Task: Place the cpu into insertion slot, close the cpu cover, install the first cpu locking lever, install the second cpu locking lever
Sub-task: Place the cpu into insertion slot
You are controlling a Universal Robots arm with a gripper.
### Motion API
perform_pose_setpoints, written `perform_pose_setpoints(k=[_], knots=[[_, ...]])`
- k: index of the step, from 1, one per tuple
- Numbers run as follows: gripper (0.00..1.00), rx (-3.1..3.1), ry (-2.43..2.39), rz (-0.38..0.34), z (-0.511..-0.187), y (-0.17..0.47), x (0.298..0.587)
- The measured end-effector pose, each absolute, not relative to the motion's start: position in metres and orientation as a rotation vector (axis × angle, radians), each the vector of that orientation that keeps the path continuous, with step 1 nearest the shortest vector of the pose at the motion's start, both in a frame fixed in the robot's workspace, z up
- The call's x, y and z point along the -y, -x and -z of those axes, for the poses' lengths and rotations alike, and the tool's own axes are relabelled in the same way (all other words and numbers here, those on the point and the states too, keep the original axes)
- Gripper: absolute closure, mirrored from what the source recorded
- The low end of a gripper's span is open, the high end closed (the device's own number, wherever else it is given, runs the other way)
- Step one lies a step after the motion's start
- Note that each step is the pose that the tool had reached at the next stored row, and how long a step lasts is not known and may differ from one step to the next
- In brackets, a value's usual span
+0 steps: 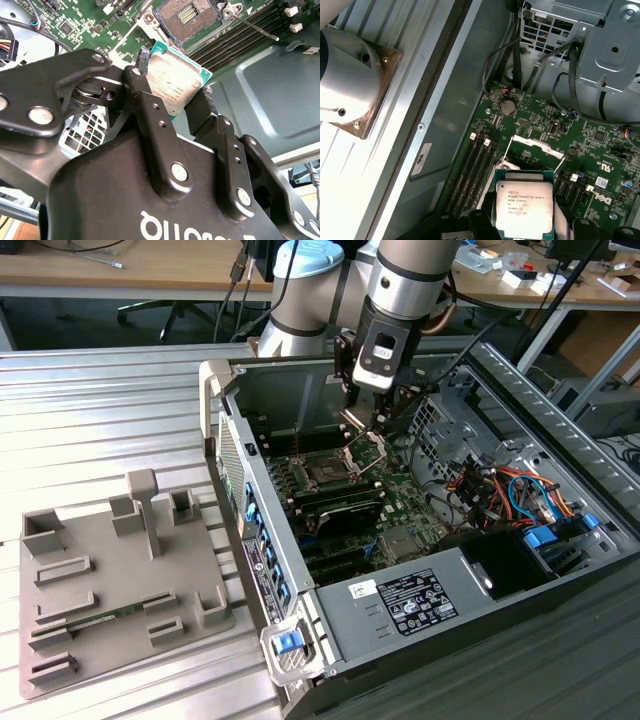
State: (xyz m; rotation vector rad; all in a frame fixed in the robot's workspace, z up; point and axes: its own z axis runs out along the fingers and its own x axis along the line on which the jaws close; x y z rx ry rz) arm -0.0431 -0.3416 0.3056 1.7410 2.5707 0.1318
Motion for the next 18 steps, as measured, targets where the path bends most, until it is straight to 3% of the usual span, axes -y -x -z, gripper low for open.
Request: perform_pose_setpoints(k=[18], knots=[[0.45,-2.523,-1.806,-0.130,-0.3055,0.0431,0.3417]])
